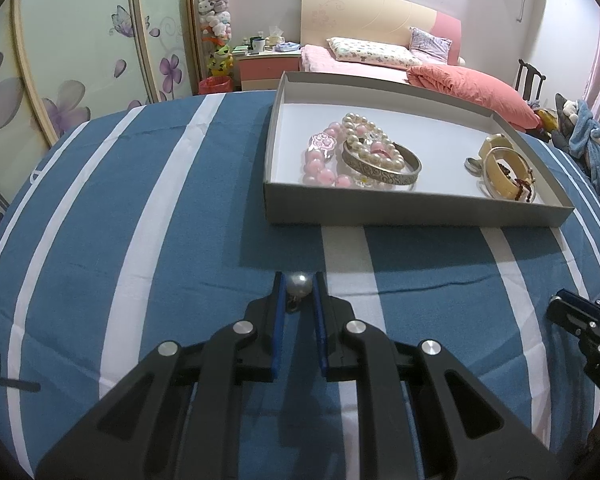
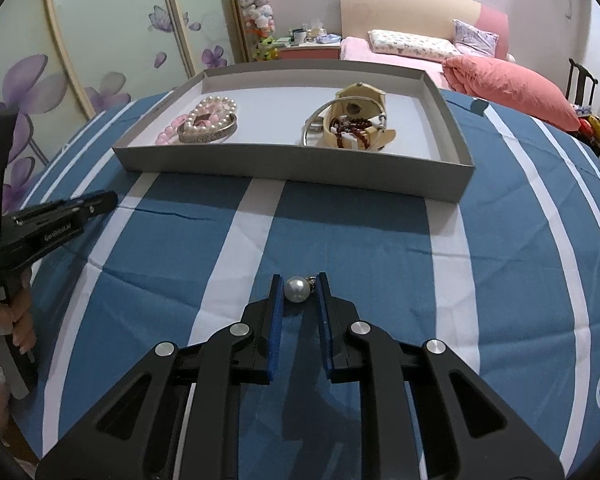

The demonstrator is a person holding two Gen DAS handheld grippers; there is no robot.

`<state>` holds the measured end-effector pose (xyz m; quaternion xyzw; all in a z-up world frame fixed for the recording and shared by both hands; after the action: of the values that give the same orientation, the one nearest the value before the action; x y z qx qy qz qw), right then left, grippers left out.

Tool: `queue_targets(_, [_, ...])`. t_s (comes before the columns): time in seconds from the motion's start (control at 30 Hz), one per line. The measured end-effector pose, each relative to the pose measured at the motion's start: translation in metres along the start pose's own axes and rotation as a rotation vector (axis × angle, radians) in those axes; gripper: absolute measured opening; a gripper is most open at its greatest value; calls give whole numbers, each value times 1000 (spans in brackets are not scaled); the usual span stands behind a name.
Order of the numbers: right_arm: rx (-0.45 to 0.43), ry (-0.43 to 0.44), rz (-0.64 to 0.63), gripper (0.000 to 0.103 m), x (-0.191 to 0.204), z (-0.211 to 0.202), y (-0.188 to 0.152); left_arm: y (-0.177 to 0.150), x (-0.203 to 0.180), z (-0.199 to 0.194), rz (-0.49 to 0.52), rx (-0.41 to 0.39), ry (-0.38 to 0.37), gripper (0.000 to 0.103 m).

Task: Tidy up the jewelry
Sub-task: 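Carry both pearl earrings over the grey tray with both grippers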

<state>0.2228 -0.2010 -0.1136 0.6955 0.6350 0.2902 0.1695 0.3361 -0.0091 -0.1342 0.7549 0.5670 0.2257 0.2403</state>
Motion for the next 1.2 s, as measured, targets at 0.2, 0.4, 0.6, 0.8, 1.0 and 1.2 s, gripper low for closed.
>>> queue_targets(0.2, [-111,15,11,17,1,-28,13,-8,-3,-12,-22,-27,-19,14])
queue_targets(0.4, [-282,10,-14,17,9,-61,33,4,-6,-42,-23,-145,2,14])
queue_targets(0.6, [-457,0,-46,17,19,-88,54,21,-15,-78,9,-301,55,14])
queue_targets(0.8, [-567,-12,-89,17,32,-101,64,35,-22,-108,41,-436,120,14])
queue_targets(1.0, [-622,-5,-70,17,33,-105,69,43,-27,-124,54,-507,149,14])
queue_targets(1.2, [-652,-7,-50,17,29,-106,71,44,-29,-127,59,-524,149,14])
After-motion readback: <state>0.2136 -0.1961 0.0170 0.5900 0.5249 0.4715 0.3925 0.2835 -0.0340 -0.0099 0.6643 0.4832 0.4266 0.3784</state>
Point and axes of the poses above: each gripper's, at about its wrist camera, not at the fingertips, and z roughly the way its jaws point, x to its left, y to its top, the point moved 9 cm from there along z, roughly the way its jaws point, and after that the axes turned 8 degrees about z, right-handed, at the moved point
